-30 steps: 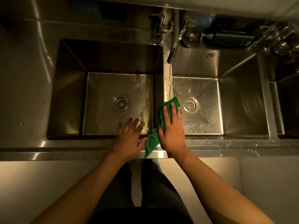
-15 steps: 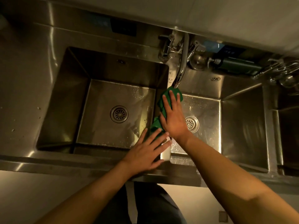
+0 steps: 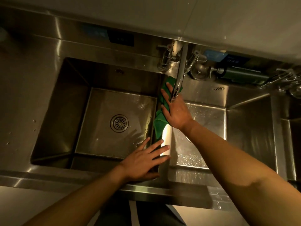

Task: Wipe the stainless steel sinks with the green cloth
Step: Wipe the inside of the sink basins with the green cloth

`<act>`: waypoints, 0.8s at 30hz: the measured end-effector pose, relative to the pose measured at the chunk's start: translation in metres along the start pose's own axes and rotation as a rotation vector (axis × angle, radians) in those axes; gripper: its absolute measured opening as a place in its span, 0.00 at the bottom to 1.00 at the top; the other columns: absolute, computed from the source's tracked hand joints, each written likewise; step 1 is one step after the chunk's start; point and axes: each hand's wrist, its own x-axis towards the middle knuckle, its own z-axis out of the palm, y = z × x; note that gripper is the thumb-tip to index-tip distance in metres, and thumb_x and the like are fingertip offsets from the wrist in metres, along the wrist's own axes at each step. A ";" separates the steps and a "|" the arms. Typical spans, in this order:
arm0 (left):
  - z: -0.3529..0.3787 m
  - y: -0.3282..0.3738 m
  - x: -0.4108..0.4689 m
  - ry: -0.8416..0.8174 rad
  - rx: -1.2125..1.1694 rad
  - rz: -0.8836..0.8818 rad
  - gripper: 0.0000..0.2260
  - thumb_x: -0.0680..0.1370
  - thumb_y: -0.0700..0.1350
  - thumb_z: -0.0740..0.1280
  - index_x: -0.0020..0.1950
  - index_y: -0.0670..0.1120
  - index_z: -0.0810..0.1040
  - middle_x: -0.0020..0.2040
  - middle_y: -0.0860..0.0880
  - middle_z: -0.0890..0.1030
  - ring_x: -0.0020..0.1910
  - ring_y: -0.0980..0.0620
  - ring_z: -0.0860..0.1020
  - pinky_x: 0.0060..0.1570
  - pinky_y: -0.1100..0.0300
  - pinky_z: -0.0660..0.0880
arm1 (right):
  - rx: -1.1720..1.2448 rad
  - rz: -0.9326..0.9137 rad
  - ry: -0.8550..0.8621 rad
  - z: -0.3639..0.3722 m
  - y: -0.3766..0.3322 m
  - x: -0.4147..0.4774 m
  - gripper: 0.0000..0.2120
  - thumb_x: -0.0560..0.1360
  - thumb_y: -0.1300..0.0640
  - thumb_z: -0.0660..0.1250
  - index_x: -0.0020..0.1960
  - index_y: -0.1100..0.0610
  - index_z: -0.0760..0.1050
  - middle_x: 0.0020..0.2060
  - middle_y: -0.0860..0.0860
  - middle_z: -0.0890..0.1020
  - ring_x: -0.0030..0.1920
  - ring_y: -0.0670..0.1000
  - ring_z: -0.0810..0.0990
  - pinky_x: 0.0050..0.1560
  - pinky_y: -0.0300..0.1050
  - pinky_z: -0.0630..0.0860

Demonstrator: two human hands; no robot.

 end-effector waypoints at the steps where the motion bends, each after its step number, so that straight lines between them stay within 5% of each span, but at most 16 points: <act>1: 0.000 -0.001 0.000 0.001 -0.008 -0.002 0.33 0.81 0.68 0.58 0.82 0.57 0.57 0.86 0.49 0.50 0.84 0.45 0.43 0.79 0.34 0.50 | 0.009 0.004 0.004 -0.002 0.003 0.007 0.31 0.83 0.45 0.56 0.81 0.58 0.58 0.81 0.60 0.54 0.81 0.65 0.51 0.76 0.65 0.59; 7: -0.001 -0.002 0.000 -0.054 -0.064 -0.021 0.32 0.81 0.68 0.57 0.83 0.59 0.56 0.86 0.52 0.44 0.84 0.48 0.38 0.79 0.33 0.48 | 0.048 0.073 0.012 -0.011 0.011 0.037 0.32 0.81 0.43 0.57 0.82 0.55 0.57 0.82 0.58 0.52 0.82 0.62 0.48 0.78 0.63 0.58; 24: 0.011 0.028 -0.043 -0.053 -0.048 -0.040 0.30 0.82 0.63 0.60 0.83 0.56 0.57 0.85 0.52 0.50 0.84 0.46 0.47 0.77 0.34 0.57 | 0.019 0.186 -0.018 0.008 -0.044 -0.042 0.34 0.82 0.44 0.58 0.83 0.53 0.51 0.83 0.56 0.48 0.82 0.61 0.40 0.80 0.62 0.50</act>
